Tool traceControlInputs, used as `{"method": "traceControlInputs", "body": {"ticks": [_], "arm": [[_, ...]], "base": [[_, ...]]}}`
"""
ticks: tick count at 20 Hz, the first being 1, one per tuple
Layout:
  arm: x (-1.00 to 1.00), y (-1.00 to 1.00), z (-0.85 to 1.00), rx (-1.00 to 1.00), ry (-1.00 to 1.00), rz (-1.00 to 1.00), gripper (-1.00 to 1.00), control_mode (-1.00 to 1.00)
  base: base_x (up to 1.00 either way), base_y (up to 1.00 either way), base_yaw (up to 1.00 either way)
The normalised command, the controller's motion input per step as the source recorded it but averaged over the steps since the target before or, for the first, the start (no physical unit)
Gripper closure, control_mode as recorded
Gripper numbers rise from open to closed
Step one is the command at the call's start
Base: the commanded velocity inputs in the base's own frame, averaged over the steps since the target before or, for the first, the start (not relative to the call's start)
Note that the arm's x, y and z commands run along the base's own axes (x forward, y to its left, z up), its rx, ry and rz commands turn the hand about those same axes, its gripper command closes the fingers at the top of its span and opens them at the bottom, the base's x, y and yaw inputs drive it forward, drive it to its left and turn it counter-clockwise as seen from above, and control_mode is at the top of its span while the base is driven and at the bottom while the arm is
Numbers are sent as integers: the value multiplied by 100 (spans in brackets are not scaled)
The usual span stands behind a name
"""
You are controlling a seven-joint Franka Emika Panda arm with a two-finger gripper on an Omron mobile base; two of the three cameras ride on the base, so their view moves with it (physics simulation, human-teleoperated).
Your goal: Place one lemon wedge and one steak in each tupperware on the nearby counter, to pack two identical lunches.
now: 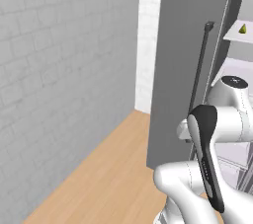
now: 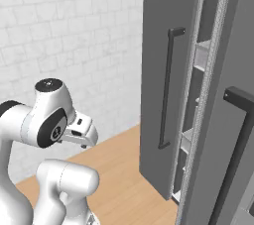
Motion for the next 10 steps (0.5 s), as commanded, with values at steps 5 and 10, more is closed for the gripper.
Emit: {"method": "traceControlInputs", "body": {"ticks": [5,10], "arm": [[0,0,0,0,0,0,-100,100],[0,0,0,0,0,0,-100,100]], "base": [[58,62,-81],[68,22,-64]]}}
